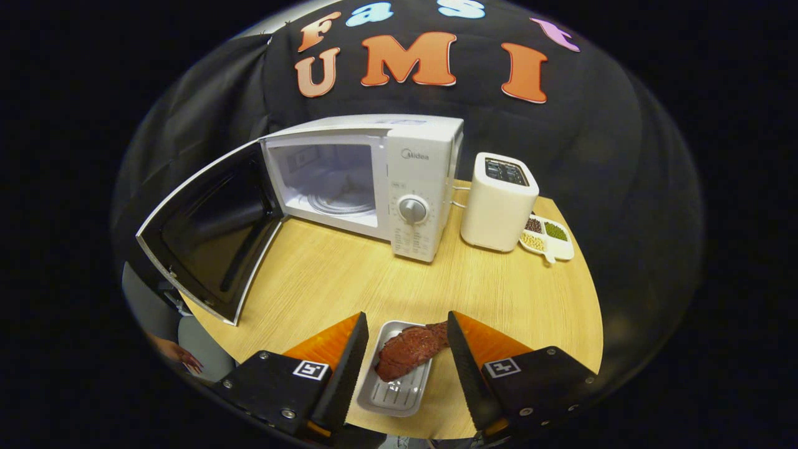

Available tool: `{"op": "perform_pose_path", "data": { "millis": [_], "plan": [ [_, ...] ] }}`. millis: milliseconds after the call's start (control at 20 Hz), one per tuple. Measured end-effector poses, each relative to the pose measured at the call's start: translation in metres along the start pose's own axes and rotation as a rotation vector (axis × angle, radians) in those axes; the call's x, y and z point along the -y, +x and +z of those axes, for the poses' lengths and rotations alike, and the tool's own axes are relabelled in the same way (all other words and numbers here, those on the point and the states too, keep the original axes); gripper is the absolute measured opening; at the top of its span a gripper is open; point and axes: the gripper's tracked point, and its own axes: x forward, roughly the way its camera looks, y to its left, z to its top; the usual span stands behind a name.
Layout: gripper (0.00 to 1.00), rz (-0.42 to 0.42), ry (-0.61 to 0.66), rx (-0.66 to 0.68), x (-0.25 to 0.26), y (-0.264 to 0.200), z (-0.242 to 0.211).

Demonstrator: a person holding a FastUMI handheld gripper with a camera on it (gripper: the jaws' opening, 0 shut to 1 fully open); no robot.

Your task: Open the microwave, put the food inside, and close the microwave door.

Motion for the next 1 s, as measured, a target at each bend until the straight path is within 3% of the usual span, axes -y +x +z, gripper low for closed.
{"op": "perform_pose_path", "data": {
  "millis": [300, 600, 700, 850, 1000],
  "plan": [
    [0.76, 0.110, 0.057, -0.137, 0.029, 0.033, -0.027],
    [0.76, 0.264, 0.180, -0.294, 0.024, 0.063, -0.042],
    [0.70, 0.329, 0.248, -0.349, 0.016, 0.068, -0.046],
    [0.51, 0.394, 0.359, -0.416, 0.010, 0.068, -0.048],
    [0.37, 0.451, 0.472, -0.433, 0.006, 0.063, -0.039]
  ]
}}
